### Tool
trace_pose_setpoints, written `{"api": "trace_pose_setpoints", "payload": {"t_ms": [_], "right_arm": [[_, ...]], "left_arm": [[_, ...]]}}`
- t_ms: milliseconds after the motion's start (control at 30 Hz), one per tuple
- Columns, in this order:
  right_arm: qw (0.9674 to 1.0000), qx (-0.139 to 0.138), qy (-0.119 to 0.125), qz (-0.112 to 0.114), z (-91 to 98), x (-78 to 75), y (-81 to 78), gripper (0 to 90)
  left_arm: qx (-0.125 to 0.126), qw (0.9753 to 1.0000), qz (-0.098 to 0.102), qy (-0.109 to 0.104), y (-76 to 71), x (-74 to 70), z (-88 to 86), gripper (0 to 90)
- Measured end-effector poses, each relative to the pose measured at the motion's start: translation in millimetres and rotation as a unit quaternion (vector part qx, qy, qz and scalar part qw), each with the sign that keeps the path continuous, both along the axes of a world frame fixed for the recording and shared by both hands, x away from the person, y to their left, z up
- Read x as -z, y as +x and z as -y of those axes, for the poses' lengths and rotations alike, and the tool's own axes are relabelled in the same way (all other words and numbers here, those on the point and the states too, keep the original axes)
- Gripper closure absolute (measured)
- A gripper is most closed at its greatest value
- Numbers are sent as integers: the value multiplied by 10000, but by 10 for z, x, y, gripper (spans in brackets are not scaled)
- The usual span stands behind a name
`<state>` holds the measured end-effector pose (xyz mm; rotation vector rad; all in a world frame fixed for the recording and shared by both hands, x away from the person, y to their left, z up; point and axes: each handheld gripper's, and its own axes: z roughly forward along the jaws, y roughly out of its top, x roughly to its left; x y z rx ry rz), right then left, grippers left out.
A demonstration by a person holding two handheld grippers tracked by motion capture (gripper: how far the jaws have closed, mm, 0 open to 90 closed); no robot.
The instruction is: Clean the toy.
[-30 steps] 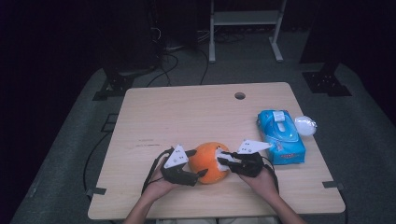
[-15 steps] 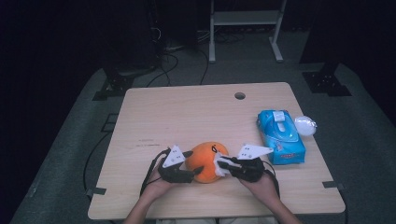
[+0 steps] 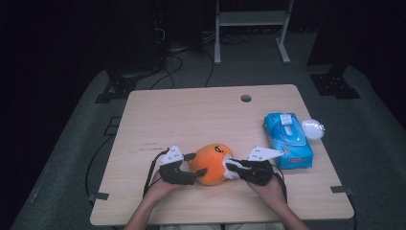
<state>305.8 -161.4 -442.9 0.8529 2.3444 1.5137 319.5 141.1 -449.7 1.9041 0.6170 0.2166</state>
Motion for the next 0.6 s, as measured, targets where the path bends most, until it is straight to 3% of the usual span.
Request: {"api": "trace_pose_setpoints", "payload": {"t_ms": [33,100,200,267,300,367,400,467,533,600], "right_arm": [[9999,70,80,-77,25,21,14,775],[10000,7,68,-23,-22,7,-25,776],[9992,-373,76,119,-181,-29,-136,775],[9986,-490,30,175,-245,-29,-173,775],[9975,-557,-200,379,-324,-36,-214,775],[9981,-425,-189,405,-285,-60,-171,776],[9987,-299,-170,383,-235,-63,-141,776],[9992,-90,-163,358,-141,-52,-95,775],[9994,-35,-123,316,-104,-38,-88,776],[9992,-146,-123,361,-149,-46,-134,776]], "left_arm": [[-33,10000,4,82,5,11,18,269],[-127,9998,-5,166,11,23,31,319],[-231,9997,-57,112,24,34,35,349],[-241,9996,-36,128,24,35,38,350],[-242,9996,-34,139,24,33,35,350],[-210,9997,-99,49,25,35,16,339],[-86,9998,-175,-104,39,35,-17,324],[-84,9990,-328,-283,57,34,-42,288],[-106,9988,-358,-318,72,40,-45,298],[-231,9986,-369,-288,77,42,-36,341]]}}
